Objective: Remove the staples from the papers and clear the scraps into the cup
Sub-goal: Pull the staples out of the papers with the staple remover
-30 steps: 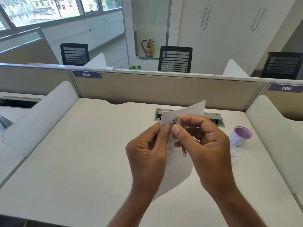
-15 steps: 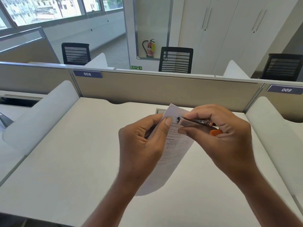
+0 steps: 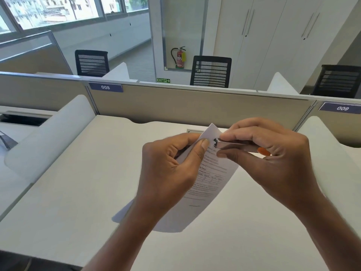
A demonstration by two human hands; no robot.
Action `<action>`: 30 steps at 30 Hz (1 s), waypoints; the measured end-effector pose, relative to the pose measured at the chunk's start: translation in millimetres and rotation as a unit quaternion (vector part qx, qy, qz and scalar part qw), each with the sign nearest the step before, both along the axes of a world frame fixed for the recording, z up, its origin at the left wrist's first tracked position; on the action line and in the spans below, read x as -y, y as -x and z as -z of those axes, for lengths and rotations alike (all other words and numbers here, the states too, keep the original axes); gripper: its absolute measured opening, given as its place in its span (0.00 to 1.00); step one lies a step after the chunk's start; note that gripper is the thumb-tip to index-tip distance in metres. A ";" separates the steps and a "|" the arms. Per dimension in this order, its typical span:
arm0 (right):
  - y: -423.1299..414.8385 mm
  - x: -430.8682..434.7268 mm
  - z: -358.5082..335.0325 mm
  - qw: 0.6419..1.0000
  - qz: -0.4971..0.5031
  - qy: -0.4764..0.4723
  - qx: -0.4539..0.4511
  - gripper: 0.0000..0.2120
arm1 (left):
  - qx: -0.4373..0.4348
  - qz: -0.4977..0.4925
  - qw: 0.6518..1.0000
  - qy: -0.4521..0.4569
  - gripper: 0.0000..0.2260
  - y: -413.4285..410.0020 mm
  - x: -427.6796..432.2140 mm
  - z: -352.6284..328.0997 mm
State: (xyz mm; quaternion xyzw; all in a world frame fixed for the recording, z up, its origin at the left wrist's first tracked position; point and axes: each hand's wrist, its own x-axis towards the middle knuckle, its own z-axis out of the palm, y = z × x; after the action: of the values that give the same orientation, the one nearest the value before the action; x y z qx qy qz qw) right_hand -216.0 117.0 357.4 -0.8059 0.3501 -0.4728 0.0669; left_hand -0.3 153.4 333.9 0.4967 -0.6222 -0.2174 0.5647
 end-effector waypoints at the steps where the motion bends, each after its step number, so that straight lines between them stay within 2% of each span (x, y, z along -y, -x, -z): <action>1: 0.2 0.4 -0.8 1.000 -0.003 0.001 -0.005 0.10 | 0.000 0.000 1.000 -0.001 0.06 -0.4 0.3 -0.3; 7: 1.0 5.1 -4.0 0.999 -0.007 0.012 -0.035 0.10 | 0.027 0.004 1.000 -0.002 0.06 -3.3 2.5 -1.5; 12: 2.2 13.6 -5.2 0.997 -0.065 -0.048 -0.009 0.11 | 0.042 0.010 0.999 -0.003 0.06 -7.0 5.0 -2.3; 15: 3.3 18.4 -6.2 0.994 -0.091 -0.054 -0.006 0.11 | 0.044 0.018 0.999 -0.012 0.06 -8.7 6.0 -1.6; 21: 8.1 27.6 -7.6 0.992 -0.108 -0.006 -0.068 0.11 | 0.026 0.044 0.997 -0.054 0.07 -11.4 7.6 -1.1; 30: 14.2 39.6 -15.3 0.981 -0.165 -0.022 -0.102 0.11 | 0.035 0.079 0.993 -0.085 0.07 -16.8 10.4 1.1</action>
State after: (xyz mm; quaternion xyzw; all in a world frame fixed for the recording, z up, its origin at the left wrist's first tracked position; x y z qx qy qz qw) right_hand -230.1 77.4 372.7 -0.8949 0.2275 -0.3628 0.1253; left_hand 16.5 142.9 332.8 0.4996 -0.6584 -0.2952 0.4794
